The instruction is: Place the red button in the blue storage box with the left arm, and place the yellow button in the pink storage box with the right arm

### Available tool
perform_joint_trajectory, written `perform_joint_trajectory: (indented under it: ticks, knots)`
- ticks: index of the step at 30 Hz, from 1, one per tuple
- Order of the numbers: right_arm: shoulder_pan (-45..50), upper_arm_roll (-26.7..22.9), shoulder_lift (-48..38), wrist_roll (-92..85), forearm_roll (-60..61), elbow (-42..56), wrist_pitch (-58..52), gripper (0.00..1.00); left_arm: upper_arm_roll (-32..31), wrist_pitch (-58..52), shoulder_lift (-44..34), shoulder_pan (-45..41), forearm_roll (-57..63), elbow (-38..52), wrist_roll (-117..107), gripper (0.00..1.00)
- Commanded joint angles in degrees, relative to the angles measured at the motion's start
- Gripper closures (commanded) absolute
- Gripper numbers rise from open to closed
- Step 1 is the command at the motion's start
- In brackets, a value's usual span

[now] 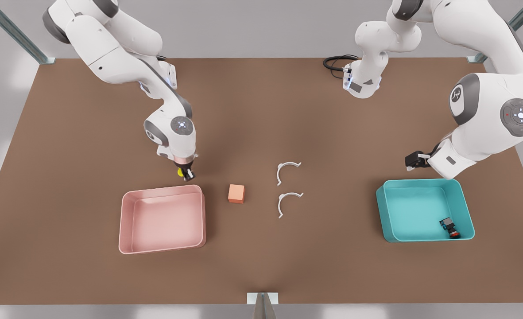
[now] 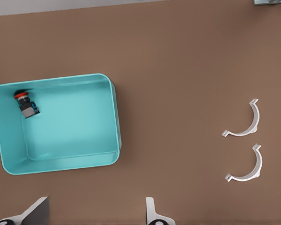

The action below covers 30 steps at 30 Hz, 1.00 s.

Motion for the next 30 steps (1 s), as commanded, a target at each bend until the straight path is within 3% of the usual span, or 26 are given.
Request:
perform_joint_trajectory:
  ticks: [1, 2, 4, 9, 11, 13, 19, 20, 21, 22, 25, 27, 29, 30]
  knots:
    - [-3.37, 1.88, -1.53, -12.02, 0.1, 0.05, -0.66, 0.53, -0.08, -0.46, -0.09, 0.0, 0.03, 0.07, -1.71, 0.0]
    - [-8.37, 6.45, -1.62, -13.95, 0.1, -0.13, -3.99, 0.53, 0.01, -0.46, -0.09, 0.0, 0.03, 0.07, -1.71, 0.0]
    - [-25.78, 22.01, -1.53, -18.09, 0.1, -2.06, -7.33, 0.53, 0.01, -0.46, -0.17, 0.09, 0.03, 0.07, -1.71, 0.0]
    - [-21.66, 21.58, 1.98, -23.71, 0.01, 9.62, -9.71, 0.53, 0.01, -0.46, -0.09, 0.18, 0.03, 0.07, -1.71, 0.0]
    - [-10.07, 10.51, 4.62, -27.31, -0.43, 17.44, -9.62, 0.53, 0.09, -0.37, 0.18, 0.18, 0.12, 0.07, -1.71, 0.0]
    - [-1.89, 5.5, 8.84, -26.61, -2.97, 21.4, -9.27, 0.53, 0.09, -0.37, 0.44, 0.18, 0.12, 0.16, -1.79, 0.0]
    - [3.48, 1.36, 21.41, -22.92, -17.13, 27.29, -5.49, 0.47, -0.08, -0.28, 1.14, 0.09, -0.14, 0.42, -1.36, 0.0]
    - [5.24, 0.31, 22.02, -23.01, -17.13, 28.78, -5.58, 0.24, -0.17, -0.37, 0.88, 0.09, -0.32, 0.42, -1.27, 0.0]
    - [9.1, -2.77, 22.02, -23.01, -17.12, 30.54, -5.67, 0.08, -0.17, -0.37, 0.62, 0.09, -0.41, 0.42, -0.74, 0.0]
    - [10.86, -3.91, 22.02, -23.27, -17.04, 31.42, -5.67, 0.0, -0.17, -0.28, 0.62, 0.0, -0.49, 0.42, -0.74, 0.0]
    - [10.6, -5.49, 21.24, -26.25, -16.51, 31.51, -4.88, 0.0, 0.01, -2.13, -2.89, 0.53, -2.95, -2.03, 1.54, 0.0]
    - [12.44, -9.0, 14.21, -38.91, -6.33, 30.81, -4.96, 0.0, 0.18, -0.2, -6.24, 0.88, -3.39, -6.7, 5.06, 0.0]
    - [27.81, -27.27, 2.79, -53.04, 16.41, 30.11, -5.93, 0.0, 0.09, -0.11, -5.71, 0.44, -2.87, -6.26, 4.71, 0.0]
    - [30.02, -32.64, -1.96, -65.06, 26.26, 30.11, -10.31, 0.0, 0.09, -0.02, -5.71, 0.44, -2.78, -6.17, 4.71, 0.0]
